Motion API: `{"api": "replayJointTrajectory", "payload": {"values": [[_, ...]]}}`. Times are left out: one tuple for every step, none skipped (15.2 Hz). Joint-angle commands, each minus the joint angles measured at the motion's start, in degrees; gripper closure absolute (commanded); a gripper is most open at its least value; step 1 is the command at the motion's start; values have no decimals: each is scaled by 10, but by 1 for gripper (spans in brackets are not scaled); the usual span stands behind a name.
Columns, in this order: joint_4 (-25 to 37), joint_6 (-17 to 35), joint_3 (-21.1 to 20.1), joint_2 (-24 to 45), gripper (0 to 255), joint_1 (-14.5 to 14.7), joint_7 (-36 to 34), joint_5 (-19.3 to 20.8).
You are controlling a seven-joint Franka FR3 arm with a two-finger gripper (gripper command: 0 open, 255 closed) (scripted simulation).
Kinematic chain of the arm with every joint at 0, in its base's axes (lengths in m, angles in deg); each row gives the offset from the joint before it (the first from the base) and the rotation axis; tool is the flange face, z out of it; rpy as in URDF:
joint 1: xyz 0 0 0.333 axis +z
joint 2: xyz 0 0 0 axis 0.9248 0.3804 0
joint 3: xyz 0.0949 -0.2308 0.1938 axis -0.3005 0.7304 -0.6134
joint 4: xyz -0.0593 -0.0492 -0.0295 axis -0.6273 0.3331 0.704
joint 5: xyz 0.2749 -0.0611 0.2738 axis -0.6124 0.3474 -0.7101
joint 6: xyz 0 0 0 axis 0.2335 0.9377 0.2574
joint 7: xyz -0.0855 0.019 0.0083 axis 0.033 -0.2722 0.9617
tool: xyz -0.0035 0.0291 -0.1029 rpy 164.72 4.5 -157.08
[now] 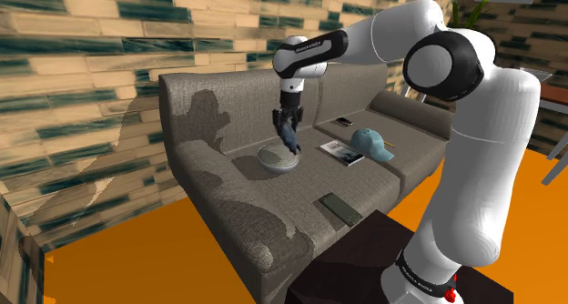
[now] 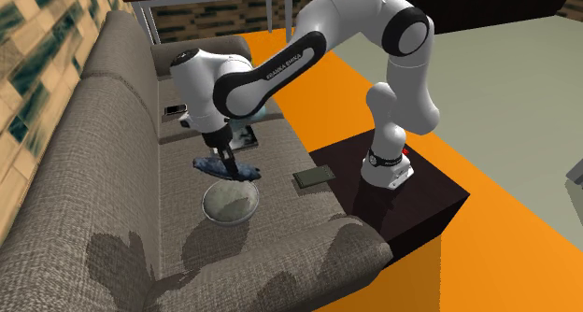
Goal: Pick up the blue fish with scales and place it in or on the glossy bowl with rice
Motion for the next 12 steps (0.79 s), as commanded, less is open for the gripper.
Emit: {"api": "replayJointTrajectory", "payload": {"values": [[24,-4,-4,20,255,3,-7,-6],[19,3,-5,22,255,3,-6,-7],[14,10,-5,24,255,2,-5,-9],[10,17,-5,27,255,2,-3,-10],[5,23,-6,29,255,2,-2,-11],[1,30,-6,32,255,2,-1,-12],[-3,37,-7,35,255,2,0,-13],[-7,43,-7,38,255,2,2,-15],[-11,50,-7,41,255,2,3,-16],[-15,56,-8,44,255,1,4,-17],[-18,63,-8,47,255,1,5,-19],[-21,69,-9,50,255,1,7,-20]]}}
